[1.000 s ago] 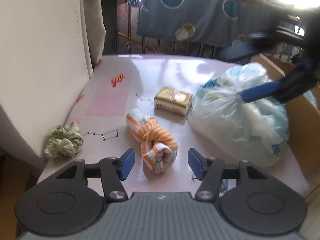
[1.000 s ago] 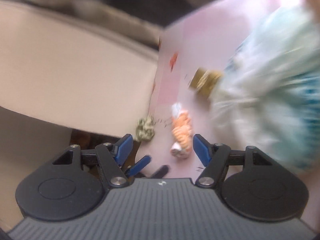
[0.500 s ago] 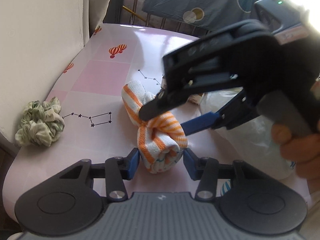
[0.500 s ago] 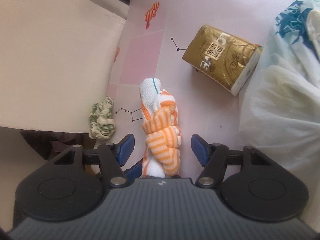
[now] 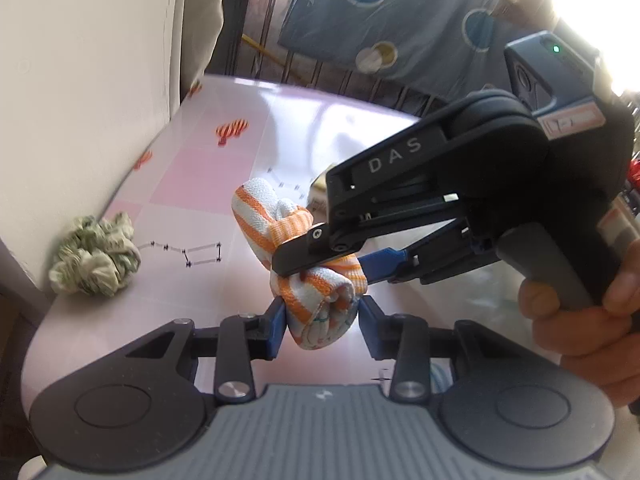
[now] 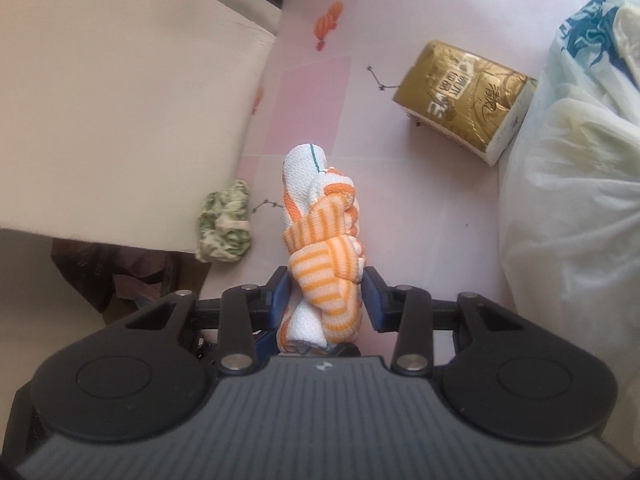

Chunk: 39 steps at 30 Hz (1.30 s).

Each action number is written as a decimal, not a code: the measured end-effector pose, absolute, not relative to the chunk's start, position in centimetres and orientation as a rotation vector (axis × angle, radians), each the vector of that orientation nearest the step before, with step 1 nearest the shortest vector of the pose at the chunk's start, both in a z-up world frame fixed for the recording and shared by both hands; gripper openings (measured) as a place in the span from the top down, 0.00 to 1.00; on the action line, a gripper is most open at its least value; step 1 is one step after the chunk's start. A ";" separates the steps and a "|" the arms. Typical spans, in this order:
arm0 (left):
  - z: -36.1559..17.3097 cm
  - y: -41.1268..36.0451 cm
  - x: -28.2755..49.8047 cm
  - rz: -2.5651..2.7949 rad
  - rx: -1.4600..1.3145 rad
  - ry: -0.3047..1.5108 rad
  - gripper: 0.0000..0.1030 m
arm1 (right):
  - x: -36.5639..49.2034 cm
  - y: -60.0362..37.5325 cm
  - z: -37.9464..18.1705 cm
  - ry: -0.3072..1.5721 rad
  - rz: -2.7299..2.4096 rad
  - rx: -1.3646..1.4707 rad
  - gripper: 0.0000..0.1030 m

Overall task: Organize soft objects
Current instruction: 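Close the right tool on the orange-striped knotted cloth, then carry the striped cloth with the right tool into the box and release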

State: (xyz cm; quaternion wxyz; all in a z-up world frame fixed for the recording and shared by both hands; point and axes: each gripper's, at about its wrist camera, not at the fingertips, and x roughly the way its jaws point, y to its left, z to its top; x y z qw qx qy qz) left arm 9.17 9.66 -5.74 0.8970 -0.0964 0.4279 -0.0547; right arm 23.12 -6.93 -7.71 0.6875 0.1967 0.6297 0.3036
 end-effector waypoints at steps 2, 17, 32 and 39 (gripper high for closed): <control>-4.5 9.4 8.4 -0.123 -0.193 0.859 0.61 | 22.5 -7.6 -6.3 1.383 0.694 0.454 0.64; 3.1 0.4 4.4 -0.336 -0.112 0.687 0.64 | 17.2 -21.0 1.7 1.155 0.688 0.619 0.65; 2.4 -11.5 4.9 -0.579 -0.017 0.736 0.57 | 9.5 -44.4 4.4 0.911 0.360 0.828 0.66; 0.0 -9.6 6.2 -0.518 -0.017 0.794 0.57 | 8.0 -49.8 2.5 0.924 0.228 0.748 0.65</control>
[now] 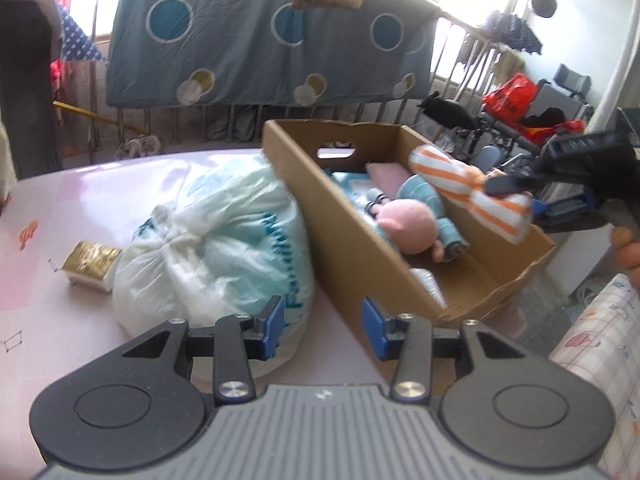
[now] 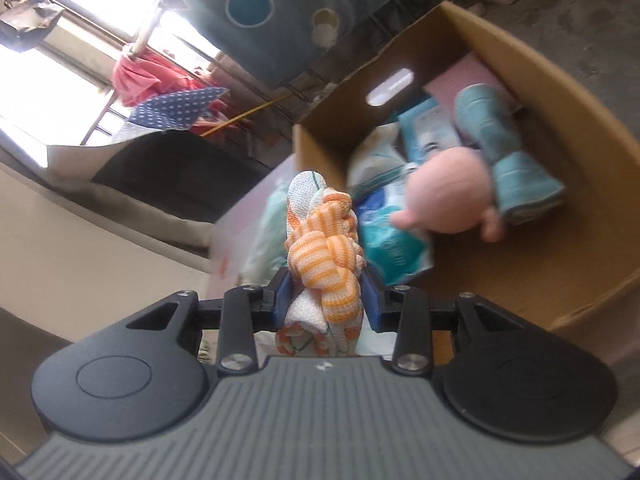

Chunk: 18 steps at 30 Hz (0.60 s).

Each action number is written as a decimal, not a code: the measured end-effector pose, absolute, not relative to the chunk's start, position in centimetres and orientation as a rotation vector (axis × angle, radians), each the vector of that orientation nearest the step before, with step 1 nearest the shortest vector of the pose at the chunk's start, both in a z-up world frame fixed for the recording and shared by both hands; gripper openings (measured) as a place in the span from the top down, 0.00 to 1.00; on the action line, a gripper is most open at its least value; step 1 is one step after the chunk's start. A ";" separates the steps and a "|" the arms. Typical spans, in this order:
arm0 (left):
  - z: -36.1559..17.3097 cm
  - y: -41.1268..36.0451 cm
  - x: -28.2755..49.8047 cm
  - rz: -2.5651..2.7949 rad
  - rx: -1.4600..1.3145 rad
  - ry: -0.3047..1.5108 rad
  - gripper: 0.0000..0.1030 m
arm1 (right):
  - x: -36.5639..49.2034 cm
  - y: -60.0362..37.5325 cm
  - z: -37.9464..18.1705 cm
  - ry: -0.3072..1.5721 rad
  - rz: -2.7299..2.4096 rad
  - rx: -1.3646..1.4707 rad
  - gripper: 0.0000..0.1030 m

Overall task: Organize soft objects
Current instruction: 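Carry the striped cloth with the right tool into the box and release, then move the right tool to the gold snack packet while the left tool approaches the green scrunchie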

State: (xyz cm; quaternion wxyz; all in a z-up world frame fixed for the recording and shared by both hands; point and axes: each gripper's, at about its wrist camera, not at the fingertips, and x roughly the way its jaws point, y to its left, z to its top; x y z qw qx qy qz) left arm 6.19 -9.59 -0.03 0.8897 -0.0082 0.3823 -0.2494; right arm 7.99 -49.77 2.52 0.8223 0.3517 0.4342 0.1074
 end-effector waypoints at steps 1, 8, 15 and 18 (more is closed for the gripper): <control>-0.2 -9.3 6.3 -0.507 -0.018 0.799 0.57 | 8.1 -49.8 1.9 0.936 0.219 0.726 0.65; -0.3 -6.7 5.8 -0.432 -0.027 0.824 0.57 | 11.4 -48.1 -2.0 1.086 0.188 0.463 0.61; -0.7 -4.2 5.4 -0.381 -0.041 0.837 0.57 | 13.0 -48.7 -4.0 1.158 0.148 0.473 0.58; -0.8 -3.3 5.4 -0.360 -0.044 0.838 0.56 | 13.1 -49.1 -4.1 1.158 0.106 0.503 0.56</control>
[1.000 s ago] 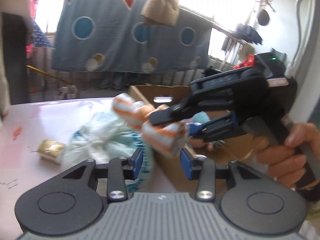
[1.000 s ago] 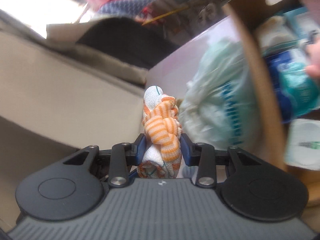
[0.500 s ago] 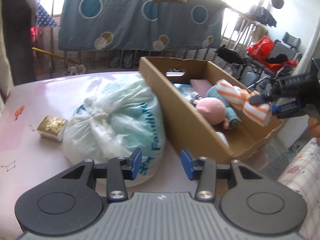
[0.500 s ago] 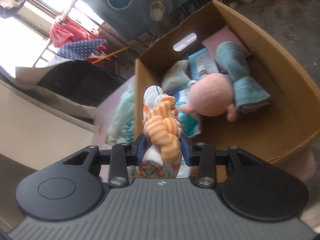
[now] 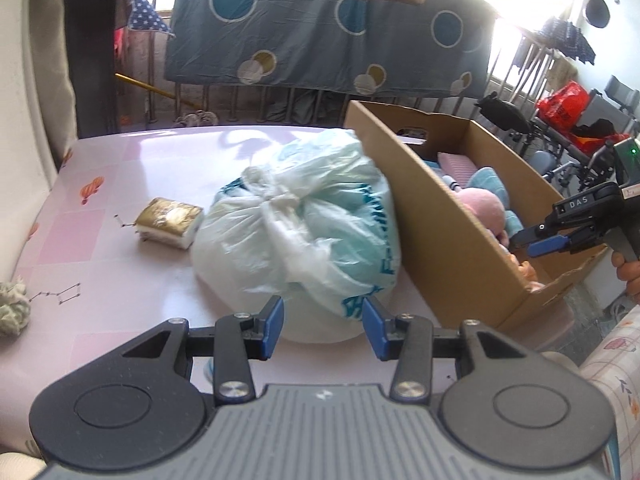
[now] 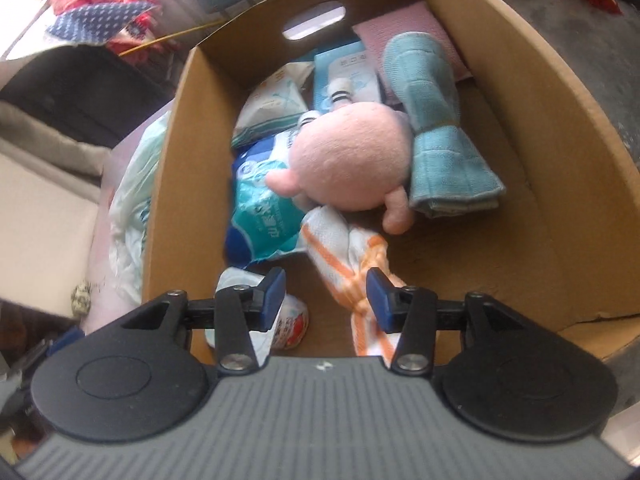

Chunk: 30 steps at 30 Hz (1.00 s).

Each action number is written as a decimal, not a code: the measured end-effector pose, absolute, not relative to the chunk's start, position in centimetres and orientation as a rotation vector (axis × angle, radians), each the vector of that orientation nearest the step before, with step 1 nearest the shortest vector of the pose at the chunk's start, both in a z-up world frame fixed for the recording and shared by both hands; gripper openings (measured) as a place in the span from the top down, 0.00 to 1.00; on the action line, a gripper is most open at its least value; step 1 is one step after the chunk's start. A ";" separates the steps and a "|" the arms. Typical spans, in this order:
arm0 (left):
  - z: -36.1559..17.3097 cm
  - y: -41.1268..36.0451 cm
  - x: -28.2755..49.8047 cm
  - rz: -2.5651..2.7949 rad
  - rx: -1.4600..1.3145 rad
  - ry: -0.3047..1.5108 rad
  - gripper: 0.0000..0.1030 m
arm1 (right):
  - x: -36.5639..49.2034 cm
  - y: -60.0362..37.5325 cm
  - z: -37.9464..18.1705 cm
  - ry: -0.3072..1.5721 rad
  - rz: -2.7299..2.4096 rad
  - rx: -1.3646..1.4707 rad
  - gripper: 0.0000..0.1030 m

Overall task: Organize soft objects
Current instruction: 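Move the right tool to the gold snack packet while the left tool approaches the green scrunchie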

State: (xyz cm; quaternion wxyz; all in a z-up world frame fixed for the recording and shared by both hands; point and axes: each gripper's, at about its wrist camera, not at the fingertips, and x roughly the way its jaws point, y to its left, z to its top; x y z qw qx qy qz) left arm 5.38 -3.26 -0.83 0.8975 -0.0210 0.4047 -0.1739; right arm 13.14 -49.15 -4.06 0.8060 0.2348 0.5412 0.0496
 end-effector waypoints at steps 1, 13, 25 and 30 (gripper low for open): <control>-0.8 -2.9 5.3 -0.351 -0.041 0.836 0.56 | 13.3 -49.3 -4.3 1.157 0.085 0.512 0.56; -0.9 3.1 3.3 -0.174 0.039 0.803 0.51 | 14.4 -48.4 -6.4 1.236 0.028 0.526 0.41; -2.3 8.8 1.8 0.169 0.317 0.732 0.48 | 15.0 -42.2 3.3 0.995 0.191 0.376 0.37; -3.9 9.8 2.9 0.237 0.443 0.740 0.47 | 18.7 -31.4 5.3 0.979 0.488 0.261 0.24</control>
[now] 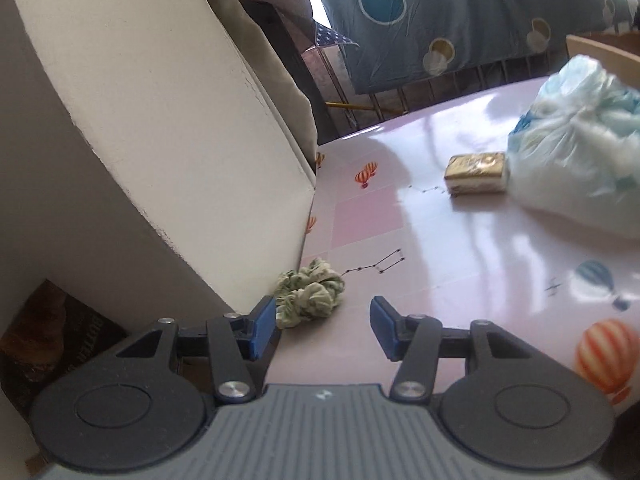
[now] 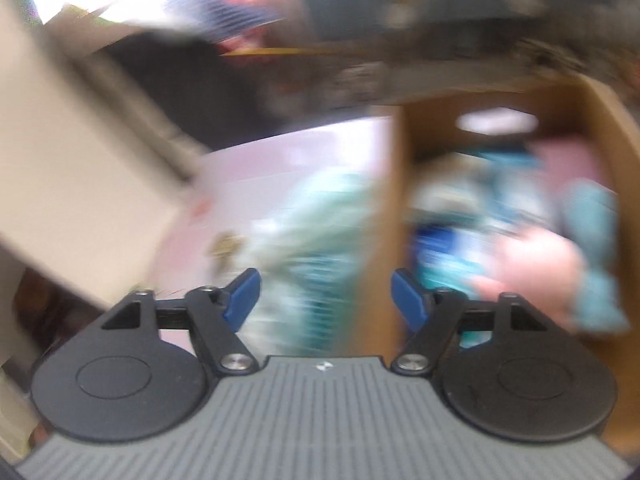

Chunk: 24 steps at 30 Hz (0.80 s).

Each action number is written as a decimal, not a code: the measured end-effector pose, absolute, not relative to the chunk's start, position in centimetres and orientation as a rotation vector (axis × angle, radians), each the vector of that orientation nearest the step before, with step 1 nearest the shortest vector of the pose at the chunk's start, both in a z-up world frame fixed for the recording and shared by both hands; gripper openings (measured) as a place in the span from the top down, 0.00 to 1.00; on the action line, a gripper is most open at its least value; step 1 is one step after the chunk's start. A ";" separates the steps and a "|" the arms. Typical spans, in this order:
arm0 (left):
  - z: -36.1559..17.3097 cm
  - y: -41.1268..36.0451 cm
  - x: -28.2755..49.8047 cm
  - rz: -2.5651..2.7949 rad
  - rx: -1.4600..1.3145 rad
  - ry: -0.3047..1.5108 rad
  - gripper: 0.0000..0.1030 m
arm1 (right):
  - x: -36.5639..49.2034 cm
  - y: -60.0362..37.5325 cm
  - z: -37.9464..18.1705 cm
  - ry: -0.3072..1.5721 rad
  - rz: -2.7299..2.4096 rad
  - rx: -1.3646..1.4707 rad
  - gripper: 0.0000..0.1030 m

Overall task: Organize soft objects
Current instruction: 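Move the right tool to the gold snack packet while the left tool approaches the green scrunchie, then close the right tool on the gold packet while the left tool grasps the green scrunchie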

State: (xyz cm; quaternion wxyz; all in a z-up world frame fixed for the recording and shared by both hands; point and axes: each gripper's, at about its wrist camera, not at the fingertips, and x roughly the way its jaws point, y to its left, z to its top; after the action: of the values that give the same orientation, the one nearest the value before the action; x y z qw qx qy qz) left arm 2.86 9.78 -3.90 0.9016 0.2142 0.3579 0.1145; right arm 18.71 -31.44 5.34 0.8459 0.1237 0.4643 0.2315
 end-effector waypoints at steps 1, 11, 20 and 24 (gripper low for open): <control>-4.2 9.9 3.2 0.236 0.455 0.743 0.47 | 19.6 -29.0 5.2 0.990 0.543 0.236 0.23; -8.1 12.9 8.5 0.224 0.542 0.785 0.47 | 29.1 -6.6 -2.0 1.125 0.830 -0.179 0.20; -11.2 14.5 11.6 0.172 0.528 0.869 0.47 | 33.4 -1.7 -9.4 1.208 0.797 -0.384 0.20; -11.9 14.7 12.1 0.174 0.538 0.873 0.53 | 33.5 -1.7 -10.8 1.218 0.783 -0.403 0.23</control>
State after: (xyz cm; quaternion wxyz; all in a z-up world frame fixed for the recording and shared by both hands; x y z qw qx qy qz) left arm 12.08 14.66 -11.93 0.8678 0.2572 0.4169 0.0832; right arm 33.49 -1.73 -10.80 0.7307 -0.1830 0.5534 0.3556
